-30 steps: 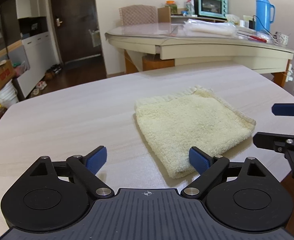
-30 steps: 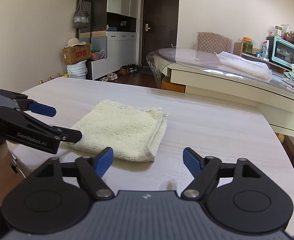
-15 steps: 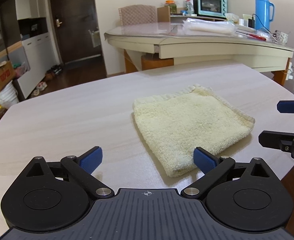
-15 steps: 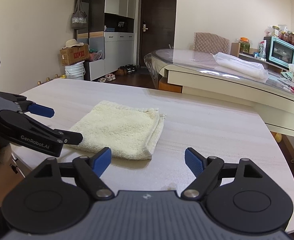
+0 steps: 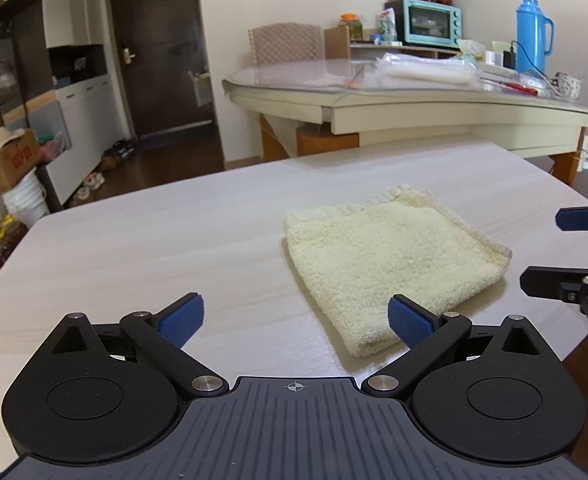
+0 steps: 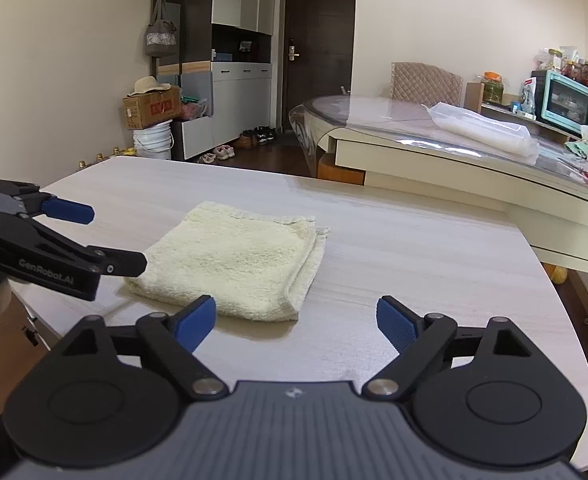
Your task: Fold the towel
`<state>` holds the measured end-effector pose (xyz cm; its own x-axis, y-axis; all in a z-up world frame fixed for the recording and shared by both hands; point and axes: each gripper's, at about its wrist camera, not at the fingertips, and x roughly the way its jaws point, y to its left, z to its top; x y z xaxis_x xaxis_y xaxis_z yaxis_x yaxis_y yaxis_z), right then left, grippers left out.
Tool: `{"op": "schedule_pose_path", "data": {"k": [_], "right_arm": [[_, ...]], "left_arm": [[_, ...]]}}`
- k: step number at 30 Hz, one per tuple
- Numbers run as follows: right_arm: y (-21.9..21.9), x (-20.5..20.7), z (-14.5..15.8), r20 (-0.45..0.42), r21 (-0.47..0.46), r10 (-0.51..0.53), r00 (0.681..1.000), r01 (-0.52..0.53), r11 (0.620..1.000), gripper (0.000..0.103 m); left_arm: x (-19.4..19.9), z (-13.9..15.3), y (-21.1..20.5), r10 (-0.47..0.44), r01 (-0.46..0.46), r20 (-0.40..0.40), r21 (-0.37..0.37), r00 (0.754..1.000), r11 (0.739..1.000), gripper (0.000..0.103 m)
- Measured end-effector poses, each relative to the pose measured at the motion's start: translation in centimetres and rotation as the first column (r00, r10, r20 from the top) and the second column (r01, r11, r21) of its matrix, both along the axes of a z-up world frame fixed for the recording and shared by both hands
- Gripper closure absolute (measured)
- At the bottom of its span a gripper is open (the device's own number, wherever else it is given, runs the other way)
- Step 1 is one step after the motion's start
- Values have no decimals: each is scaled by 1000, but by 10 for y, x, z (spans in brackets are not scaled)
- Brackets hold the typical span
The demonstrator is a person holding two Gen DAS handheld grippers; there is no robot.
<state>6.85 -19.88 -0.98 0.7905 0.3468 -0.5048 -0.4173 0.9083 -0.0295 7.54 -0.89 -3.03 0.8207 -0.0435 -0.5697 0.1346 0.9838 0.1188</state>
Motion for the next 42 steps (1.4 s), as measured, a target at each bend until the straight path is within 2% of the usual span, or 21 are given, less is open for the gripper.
{"op": "schedule_pose_path", "data": {"k": [2,5,10,13,15,21,30,31,34,37,38,39,42], "right_arm": [[0,6,1,12,-11,2,1000,-2,1000,40],[1,16,4,28,-29,13,1000,-12,1000,55],[11,41,11,25,-49,85,996,-84,995,57],[13,59,11,1,-30,105,995,-105,994,68],[12,72,10,-13,-16,107,994,-107,994,68],[11,108,8,-54,27,114,992,-113,993,78],[20,148,-7,-117,39,163,980,-159,986,80],[21,149,-8,-118,42,168,979,-164,986,90],[21,142,-4,-75,39,168,983,-165,985,91],[17,122,7,9,31,161,987,-161,986,92],[14,116,10,26,32,149,988,-150,988,94],[11,110,12,43,33,138,990,-139,990,101],[2,109,6,4,31,97,995,-97,995,101]], "left_arm": [[-1,-2,-1,0,0,8,23,1000,1000,2],[3,-2,-3,-10,9,8,28,1000,1000,2],[10,10,-11,-55,55,47,16,997,998,2],[16,10,-19,-90,90,45,14,995,996,2],[19,8,-25,-114,114,40,13,993,993,2],[19,-7,-36,-165,165,19,23,986,986,2],[15,-24,-35,-169,169,-6,-2,986,986,2],[14,-25,-35,-170,170,-9,-5,985,985,2],[12,-26,-35,-180,180,0,-10,984,984,2],[9,-25,-35,-190,191,28,-15,981,982,2],[8,-24,-34,-192,192,37,-18,981,981,2],[8,-23,-33,-190,191,45,-20,981,981,2],[9,-17,-29,-179,182,79,-32,981,983,2]]}}
